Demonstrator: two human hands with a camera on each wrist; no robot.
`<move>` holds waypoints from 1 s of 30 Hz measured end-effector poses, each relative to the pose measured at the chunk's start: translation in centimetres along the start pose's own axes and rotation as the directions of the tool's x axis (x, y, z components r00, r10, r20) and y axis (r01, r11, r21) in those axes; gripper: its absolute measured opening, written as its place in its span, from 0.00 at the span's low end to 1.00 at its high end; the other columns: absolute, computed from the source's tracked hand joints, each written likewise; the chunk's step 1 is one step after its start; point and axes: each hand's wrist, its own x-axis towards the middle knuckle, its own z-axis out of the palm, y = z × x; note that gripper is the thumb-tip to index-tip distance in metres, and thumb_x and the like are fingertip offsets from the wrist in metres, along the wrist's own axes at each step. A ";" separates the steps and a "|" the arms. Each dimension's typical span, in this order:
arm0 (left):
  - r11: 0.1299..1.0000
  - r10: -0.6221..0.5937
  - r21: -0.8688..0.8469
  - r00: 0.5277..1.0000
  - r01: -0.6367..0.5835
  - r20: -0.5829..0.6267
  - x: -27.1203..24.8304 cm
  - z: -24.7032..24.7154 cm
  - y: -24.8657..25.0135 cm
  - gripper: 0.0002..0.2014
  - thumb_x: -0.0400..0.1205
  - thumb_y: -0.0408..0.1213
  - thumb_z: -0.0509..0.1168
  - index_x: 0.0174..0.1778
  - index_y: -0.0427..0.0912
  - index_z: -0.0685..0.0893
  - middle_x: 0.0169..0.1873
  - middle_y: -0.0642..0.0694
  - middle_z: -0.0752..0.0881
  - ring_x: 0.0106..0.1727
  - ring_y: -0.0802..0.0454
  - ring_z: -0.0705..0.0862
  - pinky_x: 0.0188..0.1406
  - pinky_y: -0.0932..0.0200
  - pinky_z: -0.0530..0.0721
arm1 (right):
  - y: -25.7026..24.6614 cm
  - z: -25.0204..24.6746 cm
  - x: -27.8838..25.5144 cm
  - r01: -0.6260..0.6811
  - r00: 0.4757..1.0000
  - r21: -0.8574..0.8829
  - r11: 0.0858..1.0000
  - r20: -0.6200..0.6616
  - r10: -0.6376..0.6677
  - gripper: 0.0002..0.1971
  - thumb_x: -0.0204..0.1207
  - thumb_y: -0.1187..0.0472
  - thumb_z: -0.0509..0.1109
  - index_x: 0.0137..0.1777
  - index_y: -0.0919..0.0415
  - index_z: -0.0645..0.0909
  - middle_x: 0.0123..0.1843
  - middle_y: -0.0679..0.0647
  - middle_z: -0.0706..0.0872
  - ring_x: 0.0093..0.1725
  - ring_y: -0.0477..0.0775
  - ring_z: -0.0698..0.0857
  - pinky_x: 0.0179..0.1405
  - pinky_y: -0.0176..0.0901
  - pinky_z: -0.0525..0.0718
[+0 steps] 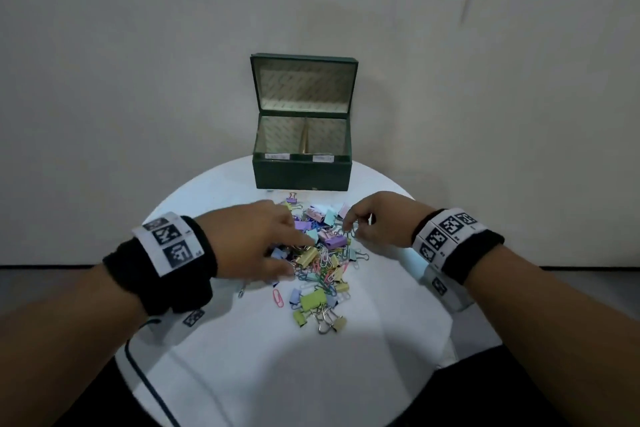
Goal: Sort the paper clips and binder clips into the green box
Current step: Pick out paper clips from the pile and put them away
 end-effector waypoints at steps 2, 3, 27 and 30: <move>0.999 -0.031 0.025 1.000 0.031 0.002 -0.1 1.2 -0.2 0.29 0.80 0.67 0.61 0.78 0.73 0.65 0.61 0.60 0.73 0.63 0.58 0.71 0.61 0.54 0.78 | -0.1 0.3 0.2 -0.027 1.000 -0.038 0.999 -0.003 0.027 0.12 0.79 0.59 0.68 0.51 0.40 0.90 0.44 0.36 0.84 0.46 0.47 0.85 0.52 0.39 0.82; 0.998 -0.062 0.025 0.998 0.063 -0.020 -0.1 1.5 -0.5 0.29 0.80 0.66 0.60 0.78 0.72 0.64 0.61 0.60 0.73 0.64 0.57 0.71 0.60 0.53 0.79 | -0.1 0.4 0.2 -0.038 0.999 -0.053 0.998 -0.004 0.038 0.11 0.78 0.57 0.70 0.52 0.40 0.89 0.45 0.36 0.84 0.48 0.47 0.84 0.54 0.40 0.82; 0.988 0.034 0.156 0.973 0.002 -0.229 0.9 1.7 3.0 0.16 0.80 0.63 0.64 0.58 0.65 0.89 0.52 0.56 0.74 0.61 0.50 0.67 0.59 0.51 0.69 | -0.4 1.3 -0.3 -0.088 0.992 -0.156 0.984 -0.101 0.073 0.04 0.75 0.55 0.70 0.39 0.52 0.81 0.40 0.45 0.87 0.43 0.48 0.84 0.46 0.44 0.86; 0.989 0.012 0.145 0.977 0.019 -0.212 1.1 1.8 2.8 0.13 0.80 0.58 0.66 0.57 0.62 0.89 0.50 0.56 0.74 0.60 0.49 0.69 0.57 0.51 0.70 | -0.6 1.5 -0.5 -0.098 0.992 -0.191 0.977 -0.096 0.080 0.06 0.75 0.59 0.64 0.40 0.53 0.82 0.40 0.45 0.87 0.44 0.49 0.84 0.45 0.43 0.85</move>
